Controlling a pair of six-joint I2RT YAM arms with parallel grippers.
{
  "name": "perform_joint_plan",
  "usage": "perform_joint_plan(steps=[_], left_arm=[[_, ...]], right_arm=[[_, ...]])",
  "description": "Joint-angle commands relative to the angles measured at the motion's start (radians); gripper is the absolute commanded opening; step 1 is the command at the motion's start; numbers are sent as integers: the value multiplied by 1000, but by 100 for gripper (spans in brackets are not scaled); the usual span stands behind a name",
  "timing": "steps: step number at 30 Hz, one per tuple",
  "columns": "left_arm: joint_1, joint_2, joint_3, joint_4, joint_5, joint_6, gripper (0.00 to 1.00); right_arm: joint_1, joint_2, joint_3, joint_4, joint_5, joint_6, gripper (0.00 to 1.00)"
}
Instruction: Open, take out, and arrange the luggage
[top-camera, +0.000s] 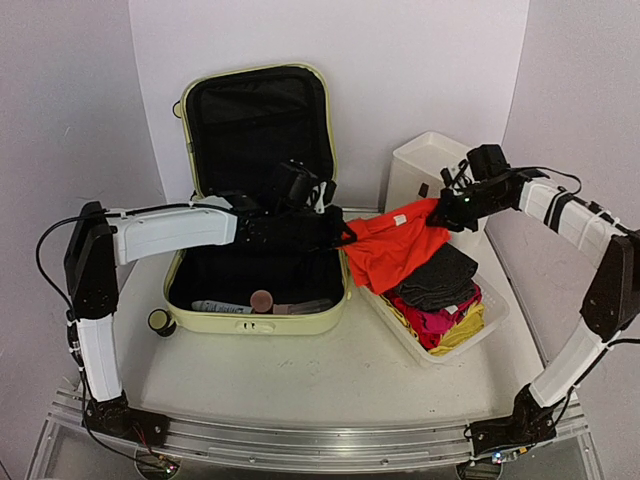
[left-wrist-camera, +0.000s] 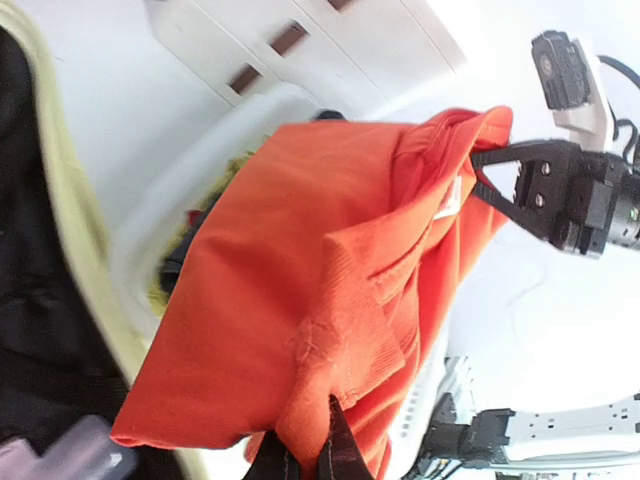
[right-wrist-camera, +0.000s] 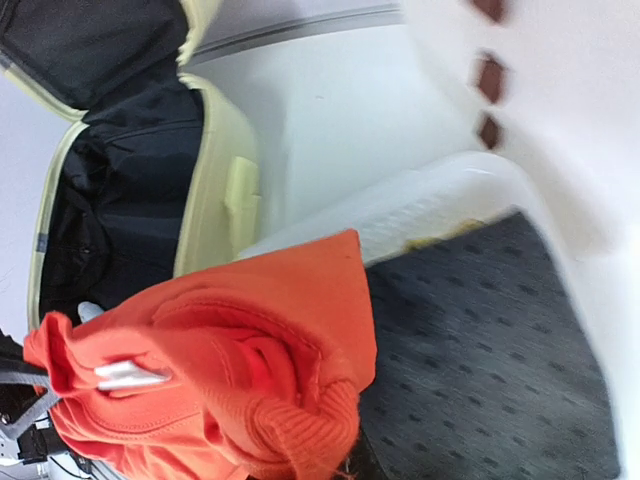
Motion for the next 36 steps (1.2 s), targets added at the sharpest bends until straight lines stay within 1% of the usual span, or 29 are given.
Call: perform_joint_plan(steps=[1,5,9,12,13,14,16,19,23,27,33,36], left_arm=[[-54,49,112,53,36,-73,0],[-116,61,116,54,6,-99,0],[-148,81,124,53,27,-130,0],[-157,100,135,53,48,-153,0],[-157,106,142,54,61,-166,0],[-158,109,156,53,71,-170,0],[-163,103,184,52,70,-157,0],[-173,66,191,53,35,-118,0],[-195,15,170,51,4,-61,0],[-228,-17,142,50,-33,-45,0],[-240,-9,145,50,-39,-60,0],[-239,8,155,49,-54,-56,1]], right_arm=[[-98,-69,-17,-138,0,-100,1],[-124,-59,-26,-224,91,-142,4],[-124,-45,-23,-254,196,-145,5],[-124,-26,3,-279,276,-152,5],[-124,-18,18,-295,300,-154,2],[-125,-17,33,-308,306,-156,1],[-126,-35,56,-315,269,-161,1],[-125,-77,82,-325,210,-153,2],[-125,-140,94,-366,234,-155,3],[-125,-188,77,-382,250,-153,3],[-126,-162,89,-397,267,-150,5],[-125,-105,98,-392,280,-157,7]])
